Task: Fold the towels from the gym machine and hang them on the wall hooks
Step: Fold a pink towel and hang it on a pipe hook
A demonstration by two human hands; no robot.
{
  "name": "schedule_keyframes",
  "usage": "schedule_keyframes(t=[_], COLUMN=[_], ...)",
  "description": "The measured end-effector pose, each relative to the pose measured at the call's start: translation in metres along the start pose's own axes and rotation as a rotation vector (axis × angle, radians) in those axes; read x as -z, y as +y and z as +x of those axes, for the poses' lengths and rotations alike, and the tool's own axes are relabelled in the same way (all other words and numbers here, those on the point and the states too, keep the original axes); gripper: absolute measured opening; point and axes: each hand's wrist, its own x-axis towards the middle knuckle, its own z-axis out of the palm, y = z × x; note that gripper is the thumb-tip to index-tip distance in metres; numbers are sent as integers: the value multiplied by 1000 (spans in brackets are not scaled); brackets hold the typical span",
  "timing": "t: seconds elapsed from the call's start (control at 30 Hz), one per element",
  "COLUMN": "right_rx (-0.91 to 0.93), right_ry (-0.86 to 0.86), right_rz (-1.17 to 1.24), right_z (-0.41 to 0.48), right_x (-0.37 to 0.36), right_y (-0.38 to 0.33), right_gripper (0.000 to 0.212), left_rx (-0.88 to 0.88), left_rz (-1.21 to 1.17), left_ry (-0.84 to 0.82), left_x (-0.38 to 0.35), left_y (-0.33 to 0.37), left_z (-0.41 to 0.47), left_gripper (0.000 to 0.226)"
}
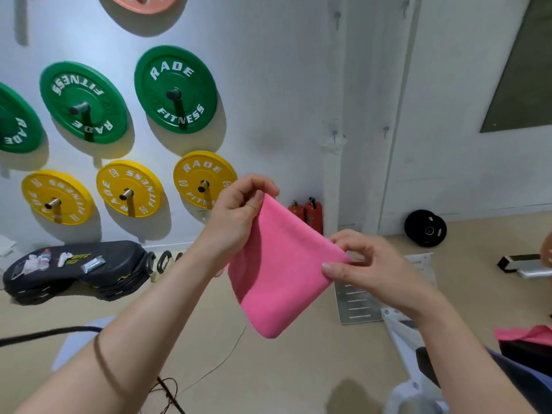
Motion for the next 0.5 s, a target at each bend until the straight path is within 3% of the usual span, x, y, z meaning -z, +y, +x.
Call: schedule_keyframes(t=[0.13,0.27,0.37,0.43,0.5], right_rx=[17,-55,-136,-178,-209], right_ry=[120,52,5,10,-5], right_rz=[183,326,307,265,235], right_z=[56,126,186,229,264], right_x=[9,31,70,102,129], right_y=[17,43,69,83,90], right_gripper=[10,9,16,36,44], left_rx=[125,244,203,127,84], left_rz=[98,279,424,314,141], left_ry=[94,27,-36,-48,-164], left_x=[-14,-29,-47,-67,-89], left_y=[-57,-119,-145,-142,-134], left_z=[34,76,128,172,212], left_gripper=[37,42,41,29,16])
